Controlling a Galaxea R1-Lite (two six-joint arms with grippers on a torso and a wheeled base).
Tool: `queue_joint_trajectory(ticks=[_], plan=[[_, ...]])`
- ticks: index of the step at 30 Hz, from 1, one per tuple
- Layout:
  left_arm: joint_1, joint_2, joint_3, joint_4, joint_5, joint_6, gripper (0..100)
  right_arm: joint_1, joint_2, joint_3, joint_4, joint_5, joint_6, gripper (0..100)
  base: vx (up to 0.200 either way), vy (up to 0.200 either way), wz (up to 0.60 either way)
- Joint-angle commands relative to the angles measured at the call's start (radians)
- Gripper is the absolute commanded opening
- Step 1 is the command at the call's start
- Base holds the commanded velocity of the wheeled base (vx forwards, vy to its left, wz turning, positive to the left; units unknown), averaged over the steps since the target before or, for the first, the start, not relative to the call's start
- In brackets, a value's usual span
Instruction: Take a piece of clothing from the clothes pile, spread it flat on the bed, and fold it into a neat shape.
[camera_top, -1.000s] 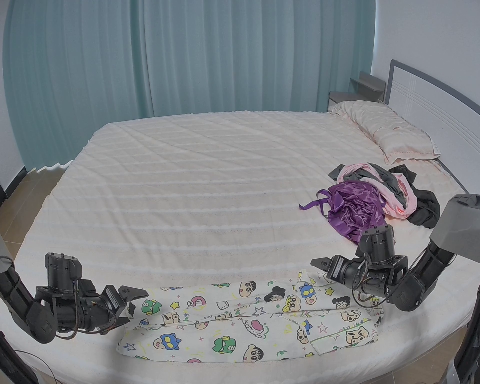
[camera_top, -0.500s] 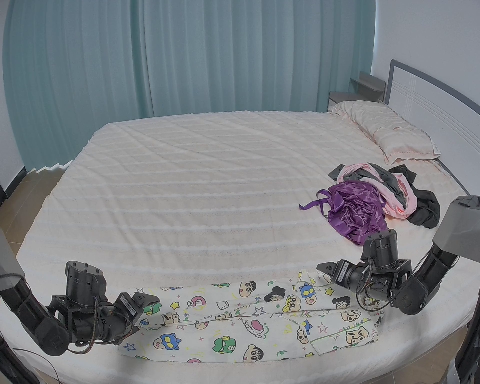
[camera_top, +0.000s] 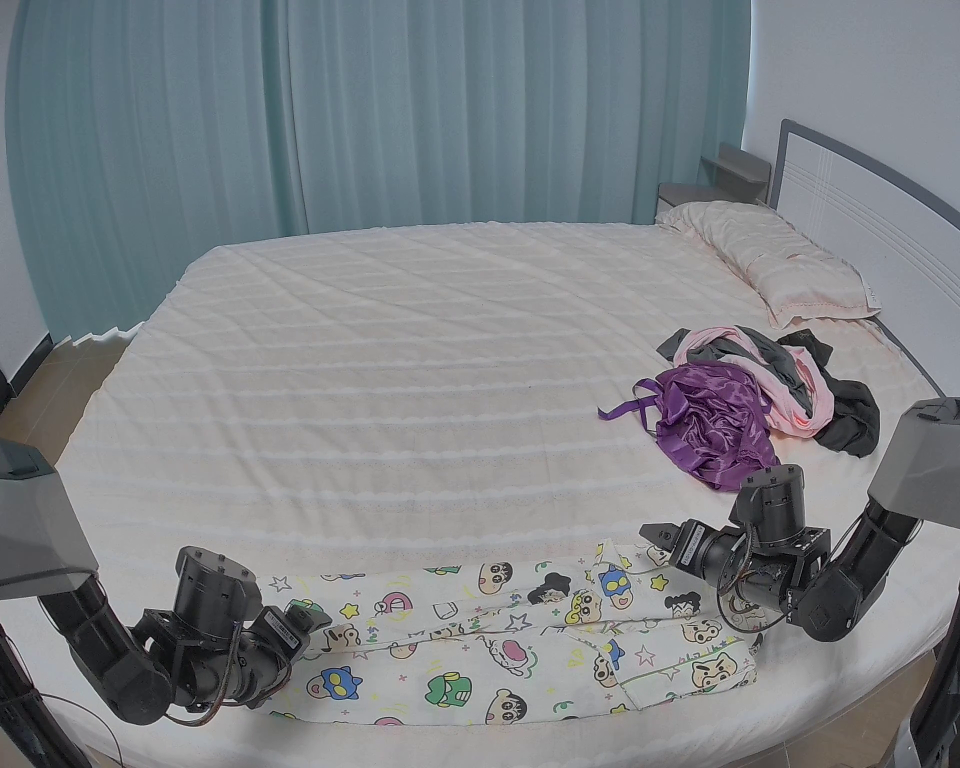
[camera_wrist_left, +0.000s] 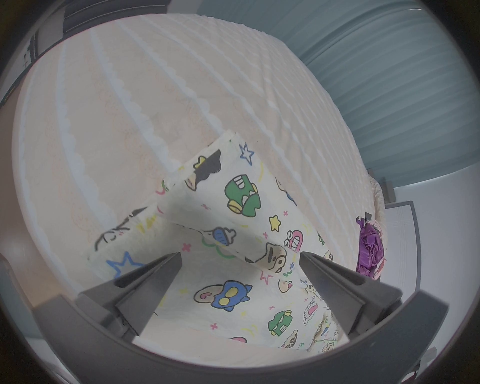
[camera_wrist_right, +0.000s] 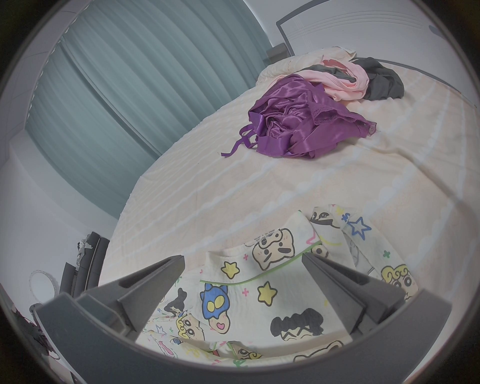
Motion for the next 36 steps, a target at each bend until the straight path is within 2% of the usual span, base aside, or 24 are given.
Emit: queue_joint_trajectory(ticks=[1,8,22,36], plan=[[-0.028,0.067,-0.032,-0.001,0.022,-0.024,100,0.002,0.001,0.008,-0.002,0.000,0.000,100,0.000,0.000,0.00],[-0.017,0.118,-0.061,-0.005,0.074,-0.054,100,0.003,-0.001,0.011,-0.002,0.000,0.000,100,0.000,0.000,0.00],[0.018,0.020,-0.065,0.007,0.076,-0.067,100,0.005,-0.009,0.013,-0.002,0.000,-0.001,100,0.000,0.000,0.00],[0.020,0.063,-0.066,0.024,0.076,-0.070,100,0.005,-0.022,0.023,-0.002,0.000,-0.003,100,0.000,0.000,0.00]])
